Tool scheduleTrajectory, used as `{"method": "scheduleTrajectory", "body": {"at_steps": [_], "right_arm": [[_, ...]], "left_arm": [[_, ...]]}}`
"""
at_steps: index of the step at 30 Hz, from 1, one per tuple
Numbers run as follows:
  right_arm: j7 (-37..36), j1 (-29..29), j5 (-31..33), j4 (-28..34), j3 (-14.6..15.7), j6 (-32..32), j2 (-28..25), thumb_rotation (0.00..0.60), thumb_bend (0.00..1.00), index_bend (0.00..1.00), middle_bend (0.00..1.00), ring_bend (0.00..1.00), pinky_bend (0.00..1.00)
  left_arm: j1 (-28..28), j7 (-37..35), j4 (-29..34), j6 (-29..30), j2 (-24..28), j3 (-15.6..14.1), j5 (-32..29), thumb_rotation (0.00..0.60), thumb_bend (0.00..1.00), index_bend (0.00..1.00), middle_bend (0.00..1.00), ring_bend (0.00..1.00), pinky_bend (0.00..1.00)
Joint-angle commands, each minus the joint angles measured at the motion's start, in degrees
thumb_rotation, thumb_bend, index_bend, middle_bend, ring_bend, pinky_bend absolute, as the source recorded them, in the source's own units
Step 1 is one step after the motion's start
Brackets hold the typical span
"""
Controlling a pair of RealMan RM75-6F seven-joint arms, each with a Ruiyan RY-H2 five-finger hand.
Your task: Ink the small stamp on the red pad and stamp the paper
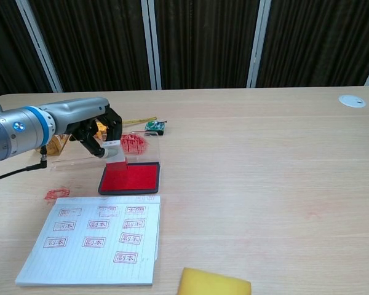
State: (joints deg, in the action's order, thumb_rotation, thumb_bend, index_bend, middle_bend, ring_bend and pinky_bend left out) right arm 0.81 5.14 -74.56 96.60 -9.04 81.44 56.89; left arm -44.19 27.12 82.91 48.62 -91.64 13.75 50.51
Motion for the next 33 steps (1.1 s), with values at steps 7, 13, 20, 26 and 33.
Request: {"method": "scheduleTrajectory", "body": {"at_steps": [7, 13, 20, 26, 33], "right_arm": [[-0.2, 0.2, 0.9, -0.6, -0.1, -0.7, 0.1, 0.600, 0.00, 0.00, 0.00, 0.00, 0.00], [-0.3, 0.3, 1.3, -0.9, -0.2, -1.0, 0.2, 0.600, 0.00, 0.00, 0.00, 0.00, 0.00], [-0.5, 0.4, 1.6, -1.1, -0.3, -1.3, 0.2, 0.600, 0.00, 0.00, 0.00, 0.00, 0.00], [-0.7, 0.4, 1.8, -1.4, -0.4, -1.4, 0.2, 0.600, 0.00, 0.00, 0.00, 0.00, 0.00], [-0.6, 0.5, 2.0, -1.5, -0.4, -1.4, 0.2, 0.600, 0.00, 0.00, 0.00, 0.00, 0.00]], "left_arm": [[-1.8, -0.1, -5.5, -0.5, -4.2, -1.9, -1.0, 0.600, 0.38, 0.58, 0.55, 0.86, 0.80], [-2.2, -1.1, -8.8, -0.6, -6.2, -2.8, -0.5, 0.600, 0.38, 0.58, 0.55, 0.86, 0.80], [-2.4, -1.6, -11.0, -0.7, -7.5, -3.5, -0.7, 0.600, 0.38, 0.61, 0.55, 0.86, 0.80], [-2.2, -2.1, -11.8, -0.6, -8.1, -3.8, -0.8, 0.600, 0.38, 0.62, 0.56, 0.86, 0.80], [-2.2, -2.4, -12.6, -0.9, -8.5, -4.2, -0.7, 0.600, 0.38, 0.63, 0.57, 0.86, 0.80]]}}
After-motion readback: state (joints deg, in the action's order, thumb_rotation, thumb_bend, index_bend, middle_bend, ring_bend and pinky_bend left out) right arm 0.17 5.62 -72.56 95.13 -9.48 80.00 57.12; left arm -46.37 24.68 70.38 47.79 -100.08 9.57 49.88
